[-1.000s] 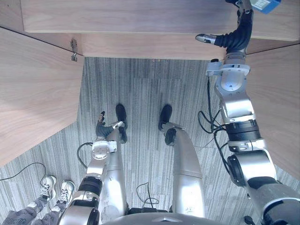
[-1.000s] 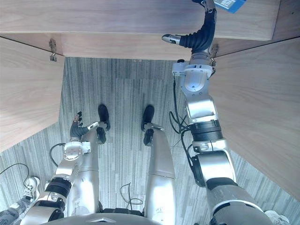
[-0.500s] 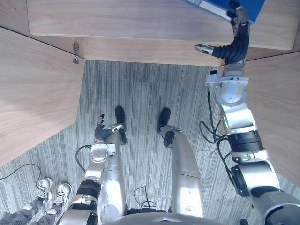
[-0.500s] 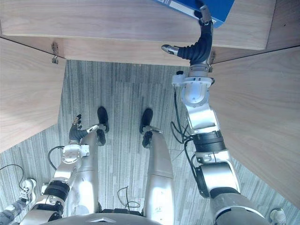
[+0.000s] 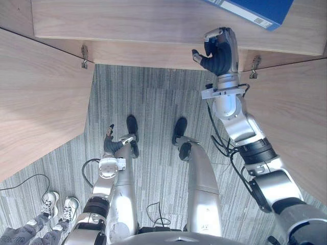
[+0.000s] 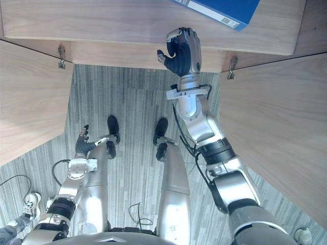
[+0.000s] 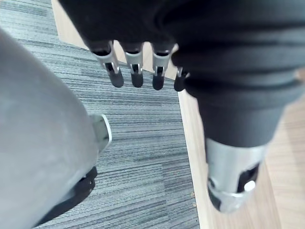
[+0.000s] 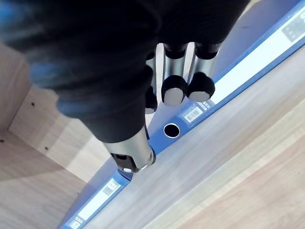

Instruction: Walk over to the cabinet, pick up the folder, carry it to the office cabinet, place the folder inside the office cabinet, then close the office cabinet door

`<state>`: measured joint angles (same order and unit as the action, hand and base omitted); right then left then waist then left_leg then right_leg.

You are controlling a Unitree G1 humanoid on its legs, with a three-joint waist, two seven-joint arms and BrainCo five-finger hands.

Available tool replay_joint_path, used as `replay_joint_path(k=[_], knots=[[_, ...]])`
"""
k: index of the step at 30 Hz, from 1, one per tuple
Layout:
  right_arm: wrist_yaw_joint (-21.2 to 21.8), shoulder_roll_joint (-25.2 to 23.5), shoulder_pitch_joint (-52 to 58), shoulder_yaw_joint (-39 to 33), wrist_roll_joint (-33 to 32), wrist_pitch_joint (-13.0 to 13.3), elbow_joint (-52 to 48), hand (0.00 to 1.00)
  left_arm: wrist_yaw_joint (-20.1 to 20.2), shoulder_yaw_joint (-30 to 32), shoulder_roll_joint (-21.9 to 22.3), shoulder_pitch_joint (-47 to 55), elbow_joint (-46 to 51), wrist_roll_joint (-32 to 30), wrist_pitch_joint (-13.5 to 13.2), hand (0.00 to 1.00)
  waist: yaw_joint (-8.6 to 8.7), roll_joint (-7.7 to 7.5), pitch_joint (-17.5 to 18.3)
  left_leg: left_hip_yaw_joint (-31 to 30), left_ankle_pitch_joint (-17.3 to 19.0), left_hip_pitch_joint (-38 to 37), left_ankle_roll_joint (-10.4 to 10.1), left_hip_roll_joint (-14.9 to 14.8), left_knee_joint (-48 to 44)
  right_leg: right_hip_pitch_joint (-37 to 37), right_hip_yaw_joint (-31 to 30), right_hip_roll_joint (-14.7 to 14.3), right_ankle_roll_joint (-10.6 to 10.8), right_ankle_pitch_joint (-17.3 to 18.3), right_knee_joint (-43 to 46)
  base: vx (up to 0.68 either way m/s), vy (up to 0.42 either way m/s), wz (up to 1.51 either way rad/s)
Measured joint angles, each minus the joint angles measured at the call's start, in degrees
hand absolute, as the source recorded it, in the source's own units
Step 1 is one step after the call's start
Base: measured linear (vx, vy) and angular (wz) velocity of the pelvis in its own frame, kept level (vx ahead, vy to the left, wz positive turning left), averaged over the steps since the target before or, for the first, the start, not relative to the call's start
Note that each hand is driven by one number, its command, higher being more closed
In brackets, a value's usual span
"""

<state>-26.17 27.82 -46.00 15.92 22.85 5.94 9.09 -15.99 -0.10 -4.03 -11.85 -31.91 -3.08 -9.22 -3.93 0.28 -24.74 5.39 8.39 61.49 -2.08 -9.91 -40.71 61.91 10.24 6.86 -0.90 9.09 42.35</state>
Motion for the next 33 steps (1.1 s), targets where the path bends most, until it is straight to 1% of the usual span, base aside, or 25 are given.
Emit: replay_joint_path(k=[2,3,6,9,11,12,14,18,20,22,24,26,27,29,33], knots=[[0.0,0.8,-2.5,1.3,0.0,-0.1,2.2,1.00,0.0,0.0,-0.2,0.0,-0.1,0.0,-0.2,0.00,-0.03,0.00,0.0,0.0,0.0,0.3,0.1,0.2,-0.1,0.2,0.0,0.2,0.1,0.1,0.0,0.01,0.009,0.03],[0.5,2.1,-4.8,2.7,-0.1,0.0,4.4,1.00,0.0,0.0,-0.6,0.0,-0.1,0.1,-0.6,0.00,-0.22,0.00,0.0,-0.1,0.0,0.7,0.1,0.3,-0.1,0.5,0.2,0.4,0.2,0.1,0.0,0.01,0.018,0.07],[2.0,3.8,-8.5,4.6,-0.9,-0.1,8.6,1.00,0.0,0.0,-1.3,0.0,-0.1,0.3,-0.8,0.00,-0.71,0.00,0.0,-0.2,0.1,1.5,0.1,0.5,-0.2,1.1,0.3,0.6,0.2,0.2,0.1,0.01,0.016,0.06],[2.5,5.4,-14.2,5.8,-3.6,-0.1,13.7,1.00,0.0,0.0,-2.7,0.0,0.8,1.5,-1.2,0.00,-0.74,0.00,0.0,-0.7,-0.1,4.6,0.3,0.7,-1.2,3.6,0.8,0.9,0.3,0.2,1.2,0.02,0.010,0.06],[2.6,6.7,-16.6,5.9,-5.6,-0.1,17.1,1.00,0.1,0.0,-2.9,0.0,2.0,1.9,-1.5,0.00,-0.92,0.01,0.0,-1.0,-0.1,6.1,0.3,0.7,-2.0,4.9,1.1,1.0,0.3,0.2,1.7,0.02,0.012,0.05],[2.5,7.5,-17.9,5.9,-6.7,0.1,18.3,1.00,0.0,0.0,-2.8,0.0,2.2,2.0,-2.2,0.00,-0.99,0.01,0.0,-1.0,-0.1,6.6,0.3,0.8,-2.2,5.4,1.1,1.1,0.3,0.2,2.0,0.02,0.009,0.03],[2.5,7.8,-19.9,5.9,-8.1,0.0,20.5,1.00,0.0,-0.1,-2.9,0.0,2.1,2.6,-2.3,0.00,-0.91,0.01,0.0,-1.0,-0.1,6.9,0.3,0.9,-2.2,5.7,1.1,1.4,0.5,0.3,2.4,0.01,0.004,0.04],[2.5,10.2,-22.5,5.8,-11.7,0.1,24.3,1.00,-0.1,-0.3,-3.2,0.0,2.4,3.1,-3.0,0.00,-0.77,0.01,0.0,-1.0,-0.4,7.8,0.7,1.2,-2.0,6.3,1.7,2.0,0.8,0.9,2.2,-0.01,0.005,0.08],[2.3,10.8,-23.5,5.8,-13.5,0.6,26.0,1.00,-0.1,-0.8,-3.4,0.0,2.6,3.8,-3.0,0.00,-0.85,0.01,0.0,-1.2,-0.5,8.1,0.7,1.4,-1.9,6.4,2.0,2.2,0.8,0.9,2.2,0.02,0.005,0.08],[2.3,11.1,-24.8,5.0,-15.7,0.7,27.7,1.00,-0.1,-1.1,-3.6,0.0,3.0,4.3,-3.1,0.00,-0.78,0.01,0.0,-1.7,-0.6,8.7,0.7,1.6,-1.9,6.8,2.2,2.4,0.7,0.9,2.3,0.02,0.005,0.08],[2.2,11.1,-26.8,2.3,-19.1,1.4,29.6,1.00,-0.2,-1.3,-3.8,0.0,3.8,5.0,-3.1,0.00,-0.76,0.01,0.0,-1.9,-0.8,9.5,0.7,1.8,-1.9,7.7,2.4,2.6,0.6,0.8,2.5,0.03,0.003,0.07],[2.1,11.1,-27.9,0.7,-21.1,1.4,30.8,1.00,-0.4,-1.3,-3.7,0.0,4.0,5.3,-3.1,0.00,-0.67,0.01,0.0,-2.0,-1.0,9.8,0.7,2.0,-1.8,8.0,2.5,2.8,0.6,0.8,2.6,0.02,0.001,0.07],[1.9,11.0,-28.6,-0.1,-23.2,1.4,32.4,1.00,-0.8,-1.3,-3.6,0.0,4.0,5.3,-3.1,0.00,-0.71,0.01,0.0,-2.0,-1.1,9.8,0.7,2.1,-1.7,7.9,2.5,2.8,0.6,0.8,2.5,0.02,-0.002,0.04],[1.9,11.0,-28.6,-0.5,-23.9,1.4,32.6,1.00,-0.9,-1.3,-3.5,0.0,4.0,5.3,-3.0,0.00,-0.68,0.01,0.0,-2.0,-1.1,9.8,0.7,2.1,-1.7,7.9,2.5,2.8,0.6,0.7,2.5,0.00,0.000,0.00],[1.6,10.6,-29.0,-2.8,-27.9,1.4,34.1,1.00,-1.2,-1.2,-2.9,0.0,4.0,5.3,-2.7,0.00,-0.76,0.02,0.0,-2.0,-1.5,9.6,0.7,2.1,-1.4,7.9,2.5,2.8,0.5,0.5,2.4,0.00,0.000,0.00]])
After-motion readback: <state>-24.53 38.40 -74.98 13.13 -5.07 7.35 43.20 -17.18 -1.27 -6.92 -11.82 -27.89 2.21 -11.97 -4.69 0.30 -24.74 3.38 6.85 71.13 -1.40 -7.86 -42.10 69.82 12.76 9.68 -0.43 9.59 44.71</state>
